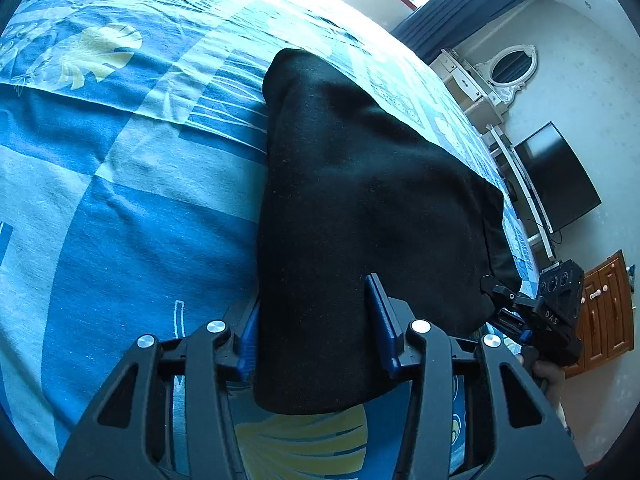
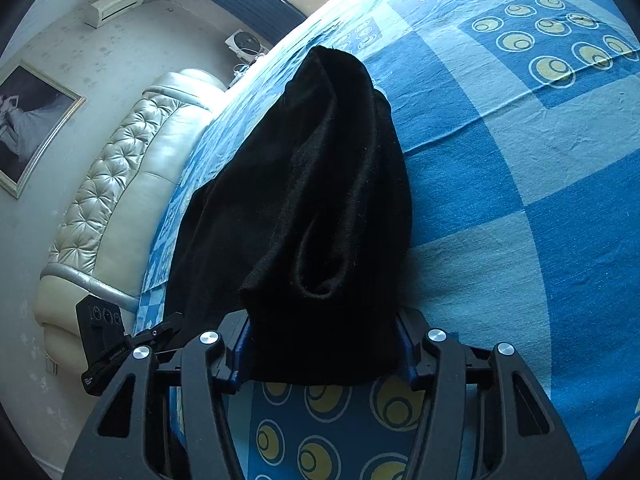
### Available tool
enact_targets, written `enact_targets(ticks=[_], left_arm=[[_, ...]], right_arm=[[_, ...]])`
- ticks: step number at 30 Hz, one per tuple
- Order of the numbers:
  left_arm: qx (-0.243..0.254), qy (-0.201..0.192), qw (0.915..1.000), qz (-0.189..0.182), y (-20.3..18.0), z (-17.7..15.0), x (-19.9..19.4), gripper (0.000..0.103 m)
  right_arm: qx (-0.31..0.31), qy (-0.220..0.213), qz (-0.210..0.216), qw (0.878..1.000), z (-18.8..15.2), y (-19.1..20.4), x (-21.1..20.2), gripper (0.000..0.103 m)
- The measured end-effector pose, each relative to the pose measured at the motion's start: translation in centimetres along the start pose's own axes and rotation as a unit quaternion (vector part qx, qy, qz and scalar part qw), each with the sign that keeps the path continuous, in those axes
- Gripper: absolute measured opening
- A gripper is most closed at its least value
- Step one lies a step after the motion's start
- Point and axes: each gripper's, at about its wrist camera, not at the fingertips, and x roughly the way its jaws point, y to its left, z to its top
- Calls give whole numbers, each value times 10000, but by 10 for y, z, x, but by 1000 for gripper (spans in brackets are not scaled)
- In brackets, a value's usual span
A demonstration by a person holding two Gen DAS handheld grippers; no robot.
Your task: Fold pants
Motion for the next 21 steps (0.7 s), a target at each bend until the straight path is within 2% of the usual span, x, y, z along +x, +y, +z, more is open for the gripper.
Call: enact_targets(ticks=[5,10,17,21], left_arm=[[95,-39,9999,126,-9,-5,-11,35],[165,86,9996,204,-15,-16,-22,34],[215,225,9993,214,-19,-51,-42,34],[489,146,9981,356,-22,-62,-43,38]], right_arm=[[187,-48,369,9991,-3,-2,-19,40],[188,26,439,9989,-22,2,-34,39],[331,102,567,9978,-52,-8,-53,39],[358,217,441,9981,-64,-21,-51,42]])
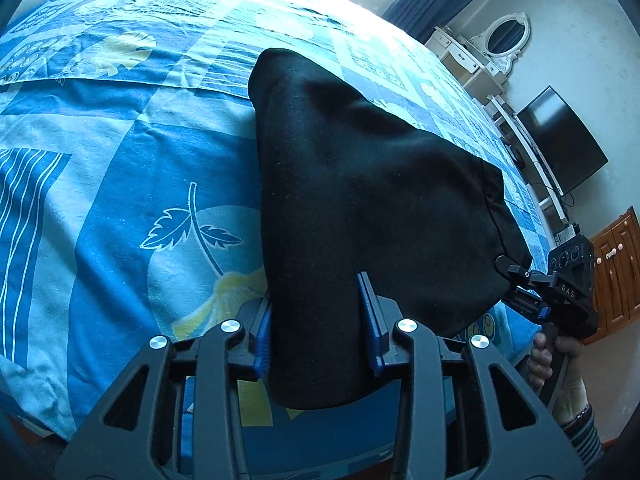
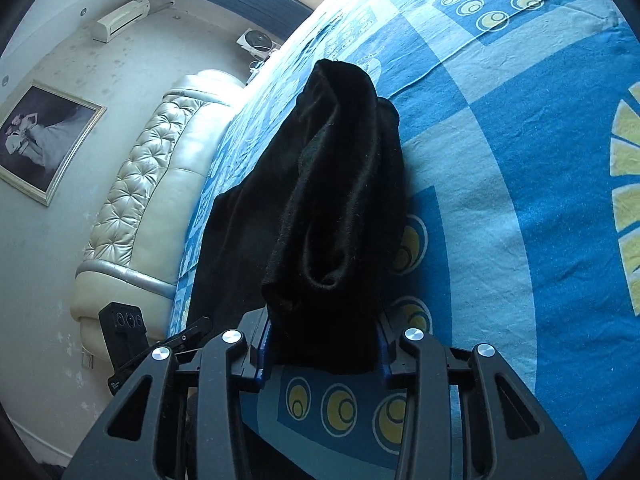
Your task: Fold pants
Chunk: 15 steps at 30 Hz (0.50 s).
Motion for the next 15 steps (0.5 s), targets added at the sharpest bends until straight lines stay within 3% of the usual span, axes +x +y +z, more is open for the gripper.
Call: enact_targets(ticks=[3,5,7,12,15], left_arm=[[142,-190,9993,304,-2,0,2,54],[182,-322,9975,608,-5,-2,-1,73],[198,-432,9954,828,-5,-4,-4,81],[269,-512,9892,1344,-14,-14,-14,89],[323,-606,9834,1680,-22,-20,-22,90]], right_arm=[[88,-32,56,9999,0,-5,1,53],[-100,-96,-86,9999,-1,3,-2,61],[-277,-133,-247,9992,-6,7,-6,67],[-511,-373,-826,9946,-18,17,-21,69],[-1024,-586,-1489,9818,-26,37,-27,73]])
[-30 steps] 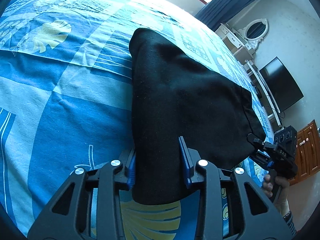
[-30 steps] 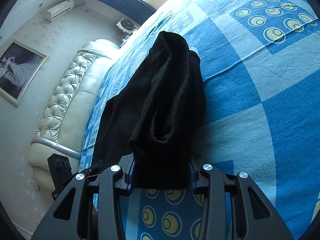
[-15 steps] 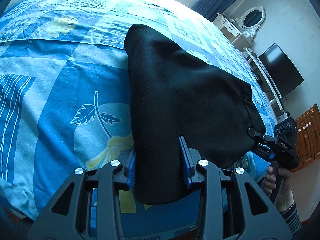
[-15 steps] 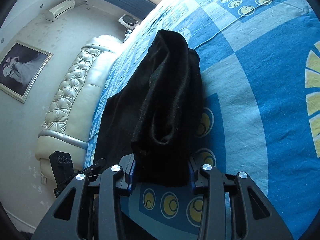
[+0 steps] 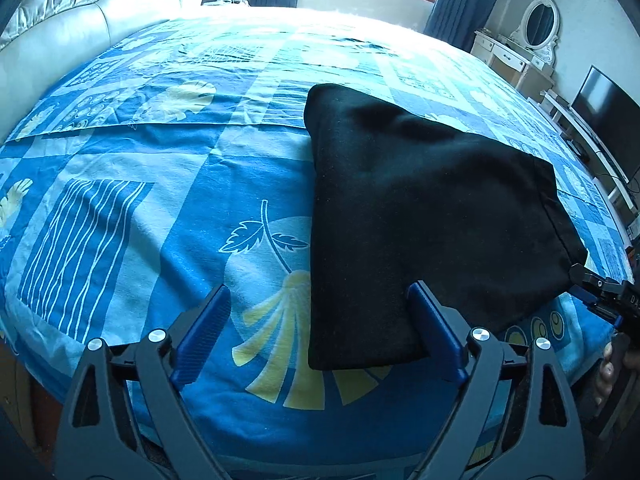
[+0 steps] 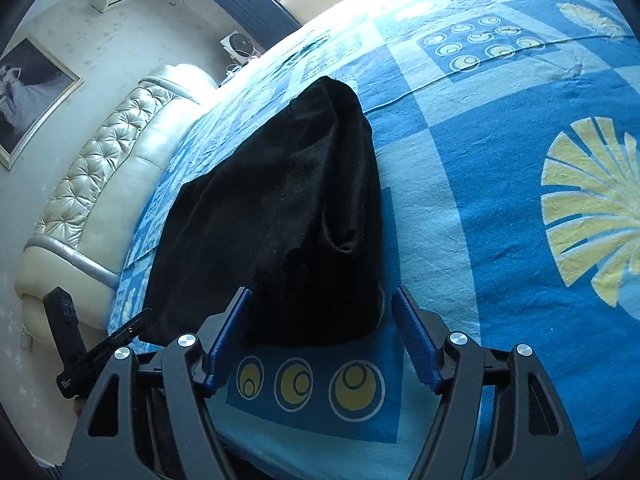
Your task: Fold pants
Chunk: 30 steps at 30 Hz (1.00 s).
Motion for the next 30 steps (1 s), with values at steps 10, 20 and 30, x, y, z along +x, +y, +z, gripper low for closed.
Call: enact_targets(ticks=[10,20,30], left_arm=[[182,-302,9961,804,-24,-13,-27,93],[114,-532,9940,948,-39,-27,-47,99],[319,-135,9949,944,-44,-33,-33,99]], right_arm=[[-1116,-252,-692,9910,-15,41,-14,74],[-888,61,-513,9947,-33,35,1,74],[-854,75,-577,9946,-33,33,0,74]])
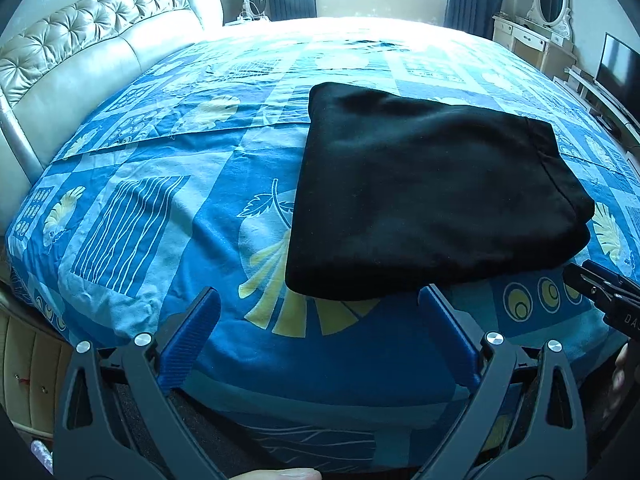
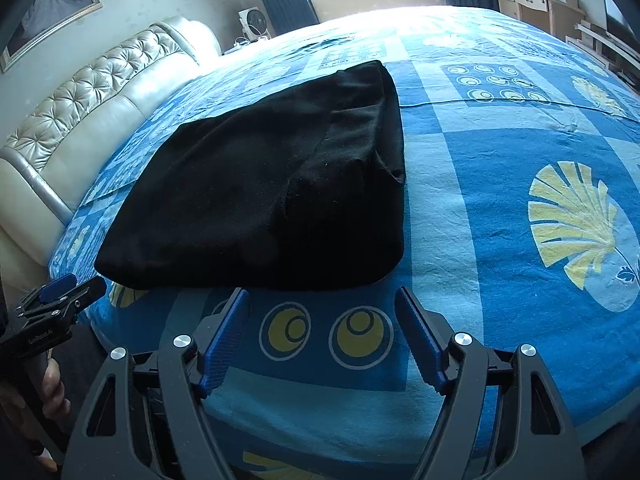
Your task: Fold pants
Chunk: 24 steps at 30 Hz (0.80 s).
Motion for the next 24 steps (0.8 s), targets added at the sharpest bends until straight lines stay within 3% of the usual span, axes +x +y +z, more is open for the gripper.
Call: enact_targets(ticks=[24], left_arm=[[-136,-65,9998,101,5,3,-6,99]], right_arm=[[-60,143,0,9999,-3,2,6,74]])
